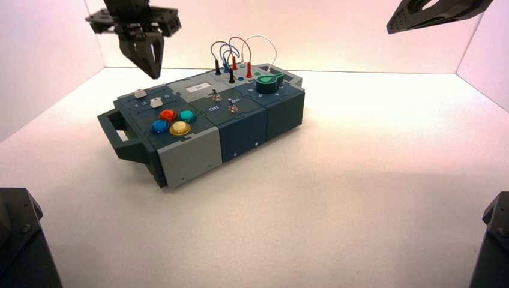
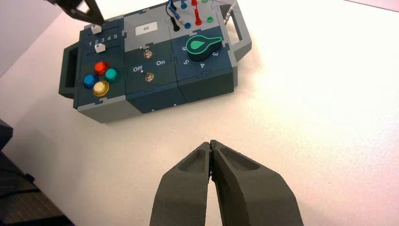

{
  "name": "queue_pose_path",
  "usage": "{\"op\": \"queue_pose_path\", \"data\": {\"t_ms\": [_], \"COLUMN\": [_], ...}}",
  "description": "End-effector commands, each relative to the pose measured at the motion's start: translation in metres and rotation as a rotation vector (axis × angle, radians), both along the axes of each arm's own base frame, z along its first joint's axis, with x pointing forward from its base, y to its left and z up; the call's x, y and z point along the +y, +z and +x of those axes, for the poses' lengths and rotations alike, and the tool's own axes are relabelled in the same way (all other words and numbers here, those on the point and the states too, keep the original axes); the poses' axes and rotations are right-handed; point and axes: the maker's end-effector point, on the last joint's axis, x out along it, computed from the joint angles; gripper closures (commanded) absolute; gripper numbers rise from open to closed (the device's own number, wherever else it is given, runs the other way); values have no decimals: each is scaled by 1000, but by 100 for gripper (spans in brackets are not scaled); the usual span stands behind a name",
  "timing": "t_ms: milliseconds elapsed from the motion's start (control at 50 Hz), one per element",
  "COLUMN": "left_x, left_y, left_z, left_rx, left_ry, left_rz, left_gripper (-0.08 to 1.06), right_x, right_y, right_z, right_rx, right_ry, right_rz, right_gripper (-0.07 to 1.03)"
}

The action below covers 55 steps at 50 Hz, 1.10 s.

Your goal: Move the top slider to position 2.

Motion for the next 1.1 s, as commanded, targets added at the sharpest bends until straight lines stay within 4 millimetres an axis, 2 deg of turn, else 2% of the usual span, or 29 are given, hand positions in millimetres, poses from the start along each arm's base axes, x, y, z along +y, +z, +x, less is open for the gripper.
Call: {"op": "queue_pose_path", "data": {"t_ms": [20,460,1100], "left_x": [0,24,31], "left_y": [20,28,37], "left_z": [-5,-52,-63], "left_rx": [-15,42,-8], "left_ry": [-16,-40,-16], "left_rz": [-1,61,49], "left_gripper": [101,101,101], "right_x": [3,3,3], "right_y": [10,8,8], "right_z": [5,6,6], "right_rx": [-20,-12,-12], "right_ry": [-7,-7,-7], "right_rz": [19,14,16], "right_gripper": [98,98,98]}}
